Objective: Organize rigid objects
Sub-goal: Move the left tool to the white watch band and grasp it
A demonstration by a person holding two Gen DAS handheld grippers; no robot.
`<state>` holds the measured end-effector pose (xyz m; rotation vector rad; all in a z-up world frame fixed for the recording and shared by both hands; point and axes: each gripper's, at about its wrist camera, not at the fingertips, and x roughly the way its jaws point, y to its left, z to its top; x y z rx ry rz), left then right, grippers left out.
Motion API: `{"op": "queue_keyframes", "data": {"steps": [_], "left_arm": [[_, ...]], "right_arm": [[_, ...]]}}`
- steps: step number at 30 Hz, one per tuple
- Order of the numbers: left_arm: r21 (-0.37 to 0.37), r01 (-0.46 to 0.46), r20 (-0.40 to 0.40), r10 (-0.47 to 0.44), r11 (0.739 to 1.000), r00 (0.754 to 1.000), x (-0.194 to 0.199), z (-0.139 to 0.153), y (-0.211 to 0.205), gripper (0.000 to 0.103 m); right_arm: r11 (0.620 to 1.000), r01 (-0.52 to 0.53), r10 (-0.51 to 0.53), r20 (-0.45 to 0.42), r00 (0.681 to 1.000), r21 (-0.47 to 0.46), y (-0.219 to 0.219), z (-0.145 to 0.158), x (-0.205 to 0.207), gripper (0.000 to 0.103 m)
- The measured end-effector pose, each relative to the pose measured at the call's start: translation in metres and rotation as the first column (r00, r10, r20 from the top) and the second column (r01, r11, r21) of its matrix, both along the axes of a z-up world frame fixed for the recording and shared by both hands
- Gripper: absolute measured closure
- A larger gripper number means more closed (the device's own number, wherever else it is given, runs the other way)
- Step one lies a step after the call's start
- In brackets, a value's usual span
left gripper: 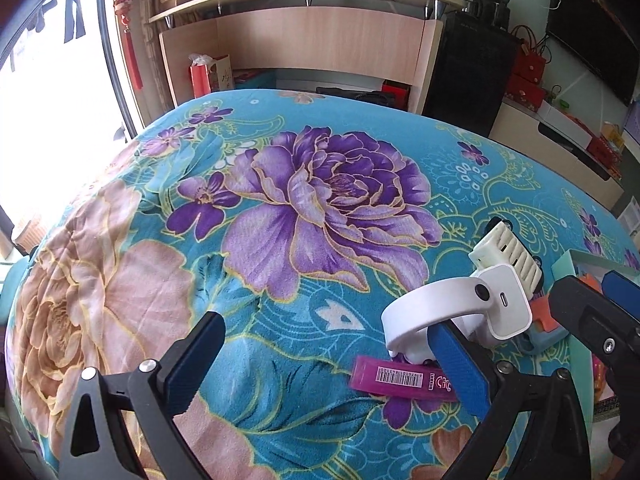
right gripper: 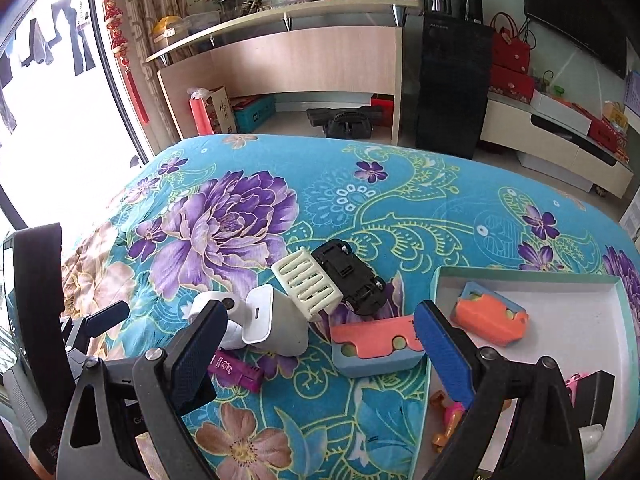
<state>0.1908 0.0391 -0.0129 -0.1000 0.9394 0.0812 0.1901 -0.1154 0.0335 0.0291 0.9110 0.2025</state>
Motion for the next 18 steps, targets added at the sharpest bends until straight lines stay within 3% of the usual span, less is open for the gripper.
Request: {"op": "queue_keyframes", "data": {"steps": [6, 18], "left_arm": [[0.009, 0.031, 0.017, -0.031, 0.999, 0.999, 0.004, -0.002, -0.009, 0.015], [-0.019, 0.087, 0.013, -0.086, 0.996, 0.996, 0.007, -0.005, -0.020, 0.067]], "right_arm": [[0.998, -0.006, 0.008, -0.042, 0.999, 0.070, -0.003, -0.016, 0.005, 0.009], [0.992, -0.006, 0.013, -0.057, 0.998, 0.123, -0.006, -0.025, 0.007, 0.013]]}}
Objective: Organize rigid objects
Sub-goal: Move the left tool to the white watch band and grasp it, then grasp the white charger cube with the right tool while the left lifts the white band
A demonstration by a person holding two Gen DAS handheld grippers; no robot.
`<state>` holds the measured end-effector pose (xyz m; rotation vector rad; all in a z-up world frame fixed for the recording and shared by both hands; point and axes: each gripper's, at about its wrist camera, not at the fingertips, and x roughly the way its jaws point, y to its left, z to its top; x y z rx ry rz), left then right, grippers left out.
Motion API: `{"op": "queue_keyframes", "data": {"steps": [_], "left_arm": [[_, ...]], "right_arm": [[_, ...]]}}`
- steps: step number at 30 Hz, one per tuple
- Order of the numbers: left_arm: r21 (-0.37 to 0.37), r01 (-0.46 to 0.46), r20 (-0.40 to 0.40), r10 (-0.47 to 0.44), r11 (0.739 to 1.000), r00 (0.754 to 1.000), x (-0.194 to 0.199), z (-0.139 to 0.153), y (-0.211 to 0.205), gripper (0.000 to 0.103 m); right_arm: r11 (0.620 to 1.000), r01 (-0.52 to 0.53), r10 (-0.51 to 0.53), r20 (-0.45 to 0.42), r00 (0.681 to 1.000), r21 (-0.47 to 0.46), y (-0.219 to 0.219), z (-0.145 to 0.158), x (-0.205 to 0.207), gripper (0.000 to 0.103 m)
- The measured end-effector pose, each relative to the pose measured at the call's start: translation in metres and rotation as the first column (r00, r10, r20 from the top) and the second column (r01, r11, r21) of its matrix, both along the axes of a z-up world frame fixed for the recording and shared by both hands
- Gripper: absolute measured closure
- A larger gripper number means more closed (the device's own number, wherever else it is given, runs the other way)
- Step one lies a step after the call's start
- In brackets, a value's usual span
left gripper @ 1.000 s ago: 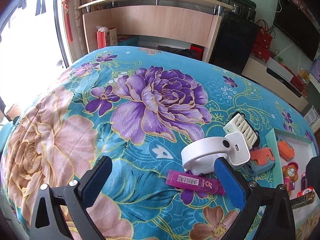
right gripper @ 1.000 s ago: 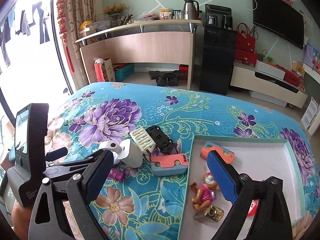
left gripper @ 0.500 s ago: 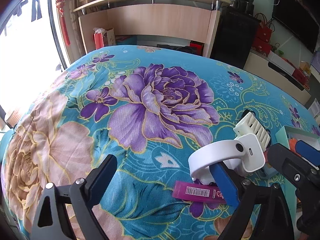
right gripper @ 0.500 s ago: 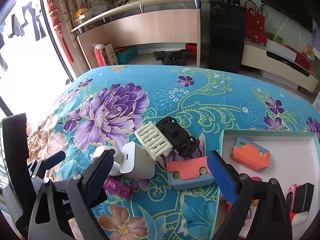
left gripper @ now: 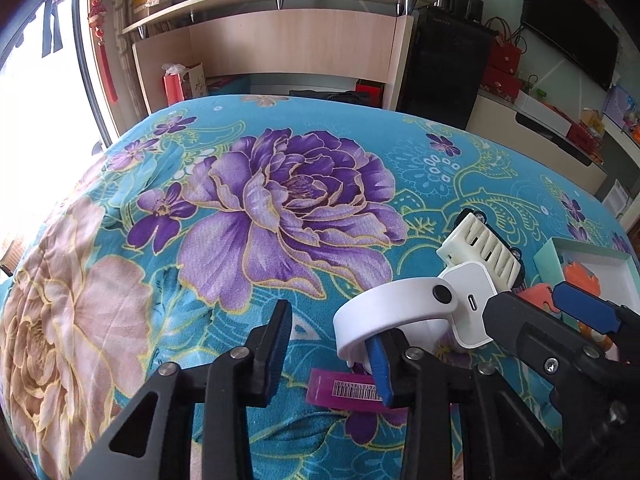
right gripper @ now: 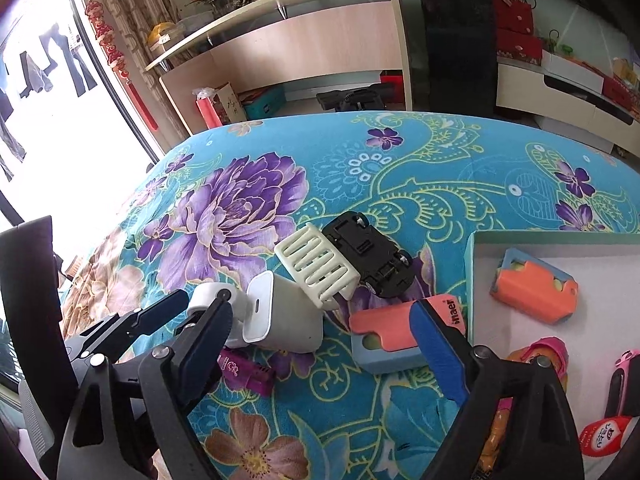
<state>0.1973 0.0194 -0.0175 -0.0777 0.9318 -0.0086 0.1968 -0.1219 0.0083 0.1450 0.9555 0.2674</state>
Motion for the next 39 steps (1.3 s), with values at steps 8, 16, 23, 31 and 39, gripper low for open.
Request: {"op": "queue_keyframes", "data": {"steps": [8, 16, 23, 31, 39], "left_arm": [[-0.036, -0.016, -0.017, 0.016, 0.999, 1.000, -0.006, 0.006, 0.009, 0.089], [-0.035, -0.090, -0.041, 0.088, 0.995, 0.995, -0.015, 0.012, 0.031, 0.090], [-0.023, -0.141, -0.083, 0.139, 0.990, 0.987, -0.020, 0.008, 0.047, 0.090], [-0.028, -0.144, -0.090, 0.141, 0.989, 0.986, -0.020, 0.007, 0.049, 0.089], [-0.020, -0.137, -0.106, 0.134, 0.990, 0.985, -0.017, 0.002, 0.045, 0.090]], "right_arm": [[0.999, -0.020, 0.020, -0.019, 1.000, 0.032, 0.001, -0.003, 0.001, 0.029], [0.999, -0.047, 0.047, -0.027, 0.999, 0.026, 0.009, -0.005, 0.001, 0.033], [0.995, -0.096, 0.096, -0.044, 0.994, -0.004, 0.030, -0.014, 0.002, 0.033], [0.988, -0.128, 0.125, -0.041, 0.991, -0.087, 0.053, -0.024, 0.001, 0.042], [0.986, -0.095, 0.092, -0.032, 0.995, -0.137, 0.053, -0.029, 0.005, 0.049]]}}
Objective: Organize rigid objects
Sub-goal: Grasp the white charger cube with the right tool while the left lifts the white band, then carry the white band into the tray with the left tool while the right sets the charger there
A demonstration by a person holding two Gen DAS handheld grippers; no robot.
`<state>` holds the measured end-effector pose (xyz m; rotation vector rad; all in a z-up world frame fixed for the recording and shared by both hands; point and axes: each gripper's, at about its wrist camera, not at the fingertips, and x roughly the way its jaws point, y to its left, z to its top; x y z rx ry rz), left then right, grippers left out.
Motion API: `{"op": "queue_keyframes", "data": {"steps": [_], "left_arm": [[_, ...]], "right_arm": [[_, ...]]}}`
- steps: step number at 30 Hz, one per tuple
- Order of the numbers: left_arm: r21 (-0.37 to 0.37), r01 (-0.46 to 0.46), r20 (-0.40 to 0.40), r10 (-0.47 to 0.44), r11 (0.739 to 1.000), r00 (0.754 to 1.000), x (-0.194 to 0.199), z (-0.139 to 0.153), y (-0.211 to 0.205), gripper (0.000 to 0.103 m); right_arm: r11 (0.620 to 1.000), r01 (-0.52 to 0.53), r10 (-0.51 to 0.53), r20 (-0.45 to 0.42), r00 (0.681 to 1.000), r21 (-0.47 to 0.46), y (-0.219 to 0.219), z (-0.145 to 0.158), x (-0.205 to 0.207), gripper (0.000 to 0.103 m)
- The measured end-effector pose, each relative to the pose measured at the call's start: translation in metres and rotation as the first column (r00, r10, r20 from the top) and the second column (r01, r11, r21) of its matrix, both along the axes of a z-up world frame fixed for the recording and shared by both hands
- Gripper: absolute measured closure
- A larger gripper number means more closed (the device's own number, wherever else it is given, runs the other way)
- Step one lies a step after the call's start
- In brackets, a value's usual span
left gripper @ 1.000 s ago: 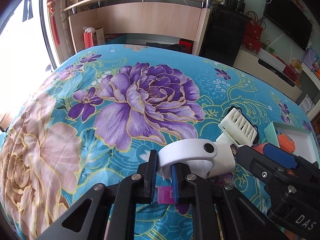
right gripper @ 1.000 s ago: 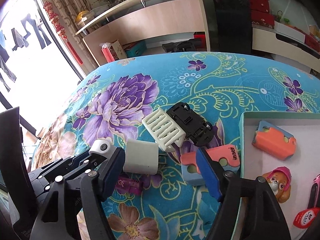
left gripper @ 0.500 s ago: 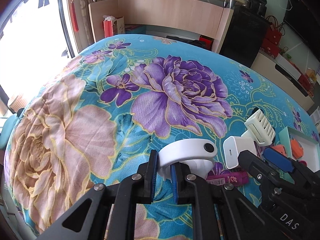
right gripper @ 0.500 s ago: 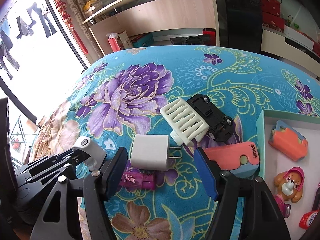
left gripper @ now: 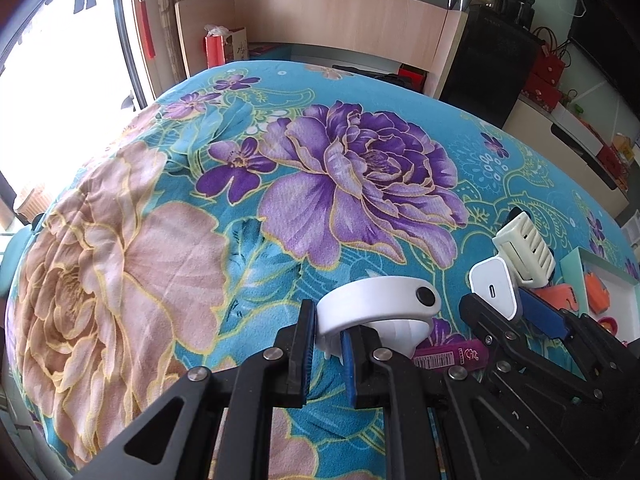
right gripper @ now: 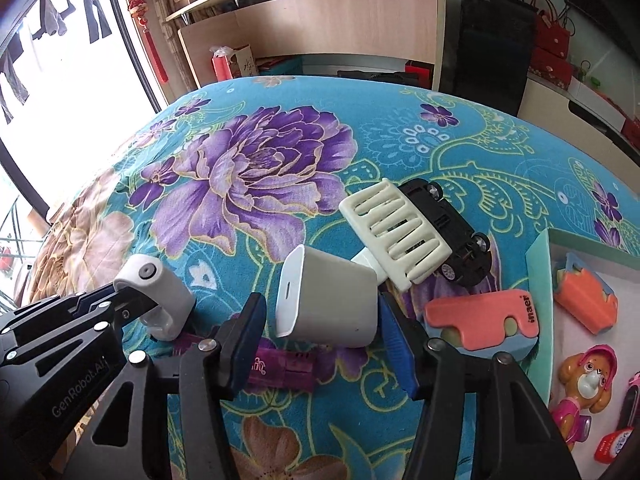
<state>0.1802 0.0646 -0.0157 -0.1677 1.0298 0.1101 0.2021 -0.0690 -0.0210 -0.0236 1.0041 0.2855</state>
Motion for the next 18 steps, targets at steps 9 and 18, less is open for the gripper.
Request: {"op": "queue_keyframes", "data": {"steps": [9, 18], "left_arm": [[0.006, 0.000, 0.012, 0.000, 1.000, 1.000, -0.001, 0.002, -0.001, 0.089], [0.007, 0.032, 0.099, -0.033, 0.999, 0.995, -0.009, 0.029, -0.011, 0.089]], "right_arm": [[0.998, 0.018, -0.017, -0.008, 1.000, 0.060, -0.007, 0.003, -0.002, 0.052], [0.990, 0.051, -0.063, 0.091, 0.994, 0.129, -0.029, 0.047, -0.019, 0.052]]}}
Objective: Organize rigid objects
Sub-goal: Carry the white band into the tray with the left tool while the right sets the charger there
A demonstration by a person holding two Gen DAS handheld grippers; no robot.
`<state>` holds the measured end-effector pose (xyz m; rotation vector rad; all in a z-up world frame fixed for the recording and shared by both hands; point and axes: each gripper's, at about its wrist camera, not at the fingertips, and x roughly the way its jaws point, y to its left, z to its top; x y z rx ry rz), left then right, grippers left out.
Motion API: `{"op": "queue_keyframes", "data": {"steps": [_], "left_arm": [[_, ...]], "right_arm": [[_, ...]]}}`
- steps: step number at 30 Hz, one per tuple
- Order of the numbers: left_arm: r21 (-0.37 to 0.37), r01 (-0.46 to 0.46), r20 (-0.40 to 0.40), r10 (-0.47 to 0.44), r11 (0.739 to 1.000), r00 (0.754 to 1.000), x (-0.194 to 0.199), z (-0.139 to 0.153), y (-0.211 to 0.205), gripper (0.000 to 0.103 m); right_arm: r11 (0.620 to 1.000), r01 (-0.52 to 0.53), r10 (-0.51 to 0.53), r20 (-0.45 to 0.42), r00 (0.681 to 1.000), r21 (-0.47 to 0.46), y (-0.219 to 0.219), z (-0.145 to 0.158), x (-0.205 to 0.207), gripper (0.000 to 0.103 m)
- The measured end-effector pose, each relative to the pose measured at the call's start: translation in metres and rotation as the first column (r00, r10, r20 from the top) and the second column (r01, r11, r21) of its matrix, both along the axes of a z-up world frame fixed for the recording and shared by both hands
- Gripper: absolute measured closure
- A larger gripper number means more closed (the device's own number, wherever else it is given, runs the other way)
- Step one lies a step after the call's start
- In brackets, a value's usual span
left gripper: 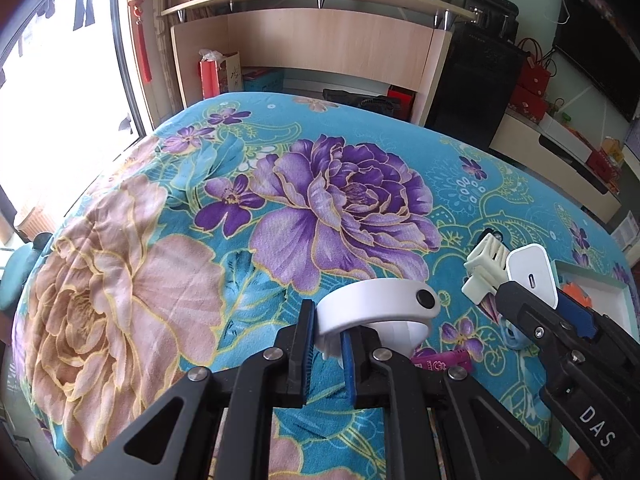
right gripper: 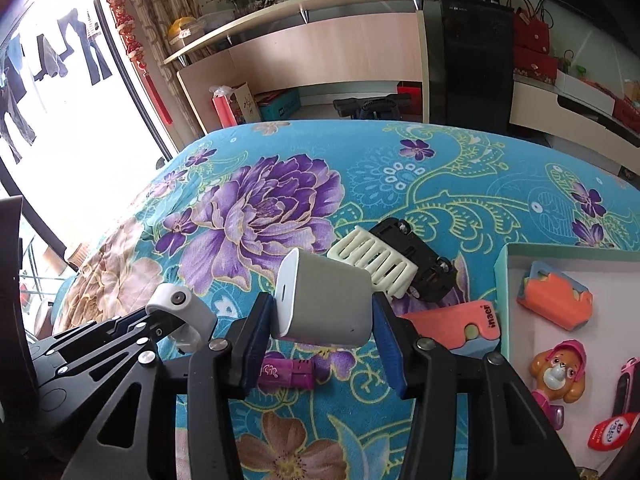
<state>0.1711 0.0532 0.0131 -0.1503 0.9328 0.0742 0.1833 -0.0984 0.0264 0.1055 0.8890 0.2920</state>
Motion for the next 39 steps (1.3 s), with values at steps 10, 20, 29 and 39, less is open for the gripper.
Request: {"op": "queue_keyframes", "data": {"steps": [10, 20, 29, 39], "left_arm": [[0.004, 0.126, 0.022, -0.126, 0.992, 0.992, 0.001, 0.013, -0.043, 0.089], [0.037, 0.290, 0.020, -0.291, 0.956, 0.957, 0.004, 0.028, -0.112, 0.090], [0.096, 0.451, 0.020, -0.454, 0.888, 0.891, 0.019, 0.054, -0.186, 0.090], [0.054, 0.558, -0.055, -0.555, 0.828, 0.830, 0.028, 0.048, -0.253, 0.090]], "right_arm": [[0.988, 0.152, -0.149, 0.077, 0.986, -0.032, -0.068, 0.038, -0.014, 0.052], [0.914, 0.402, -0.398, 0.062, 0.915, -0.052, -0.171, 0.043, -0.032, 0.052], [0.820, 0.561, -0.560, 0.045, 0.827, -0.113, -0.230, 0.036, -0.051, 0.052], [0.753, 0.644, -0.651, -0.008, 0.759, -0.136, -0.269, 0.021, -0.064, 0.052]]}}
